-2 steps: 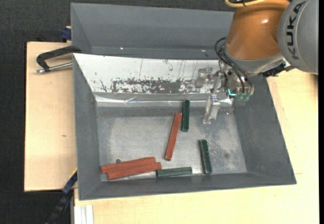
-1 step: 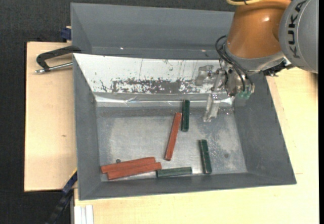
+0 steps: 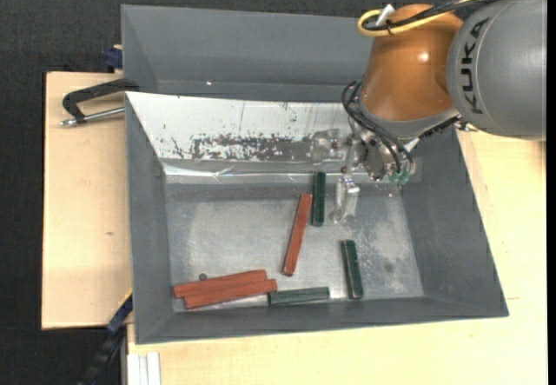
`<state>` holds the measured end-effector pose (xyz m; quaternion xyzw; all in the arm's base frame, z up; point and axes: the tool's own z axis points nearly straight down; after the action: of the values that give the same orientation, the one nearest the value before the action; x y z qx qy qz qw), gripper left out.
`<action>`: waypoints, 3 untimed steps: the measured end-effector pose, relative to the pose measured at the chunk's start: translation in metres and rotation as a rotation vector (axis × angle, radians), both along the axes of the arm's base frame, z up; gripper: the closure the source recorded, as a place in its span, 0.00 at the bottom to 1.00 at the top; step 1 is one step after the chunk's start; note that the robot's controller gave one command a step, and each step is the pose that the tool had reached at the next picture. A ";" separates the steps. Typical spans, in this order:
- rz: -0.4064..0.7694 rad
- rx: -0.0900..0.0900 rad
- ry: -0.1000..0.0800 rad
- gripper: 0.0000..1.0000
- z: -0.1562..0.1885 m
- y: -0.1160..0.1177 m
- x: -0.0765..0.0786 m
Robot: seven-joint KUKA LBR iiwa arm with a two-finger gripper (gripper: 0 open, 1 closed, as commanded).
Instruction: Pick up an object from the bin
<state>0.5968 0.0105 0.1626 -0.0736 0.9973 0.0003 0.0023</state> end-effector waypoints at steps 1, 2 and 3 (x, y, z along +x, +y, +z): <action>0.276 0.000 0.000 0.00 -0.009 0.025 0.003; 0.436 -0.001 0.002 0.00 -0.022 0.027 0.000; 0.864 -0.003 0.000 0.00 -0.069 0.028 0.000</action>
Offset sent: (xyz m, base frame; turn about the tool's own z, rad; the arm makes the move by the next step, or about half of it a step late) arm -0.0034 0.0230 -0.0347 -0.5678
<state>0.5965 0.0388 0.0939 -0.4843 0.8749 -0.0002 0.0018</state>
